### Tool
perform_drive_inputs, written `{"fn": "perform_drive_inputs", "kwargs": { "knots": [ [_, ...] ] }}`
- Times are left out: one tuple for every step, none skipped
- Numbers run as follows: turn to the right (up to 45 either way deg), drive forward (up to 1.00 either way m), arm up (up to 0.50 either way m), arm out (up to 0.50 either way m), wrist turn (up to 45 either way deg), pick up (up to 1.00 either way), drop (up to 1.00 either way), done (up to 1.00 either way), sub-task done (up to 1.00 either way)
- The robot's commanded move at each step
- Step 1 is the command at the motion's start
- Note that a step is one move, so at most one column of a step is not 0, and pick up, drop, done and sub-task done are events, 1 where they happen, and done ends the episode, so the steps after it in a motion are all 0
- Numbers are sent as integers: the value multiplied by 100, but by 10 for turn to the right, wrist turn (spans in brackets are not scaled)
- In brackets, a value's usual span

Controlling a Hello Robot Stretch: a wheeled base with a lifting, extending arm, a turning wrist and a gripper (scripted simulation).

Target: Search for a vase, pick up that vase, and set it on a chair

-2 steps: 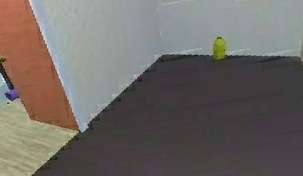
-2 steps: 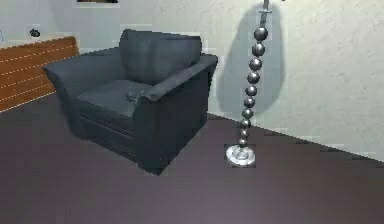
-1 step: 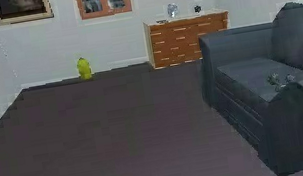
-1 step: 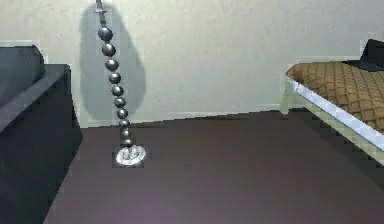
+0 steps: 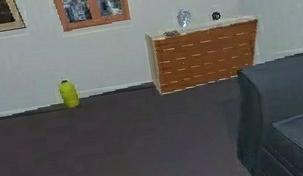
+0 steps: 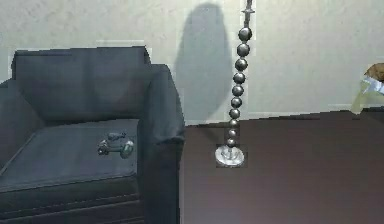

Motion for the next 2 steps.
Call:
{"fn": "perform_drive_inputs", "kwargs": {
  "knots": [
    [30, 0, 0, 0, 0, 0, 0, 0, 0],
    [0, 100, 0, 0, 0, 0, 0, 0, 0]
  ]
}}
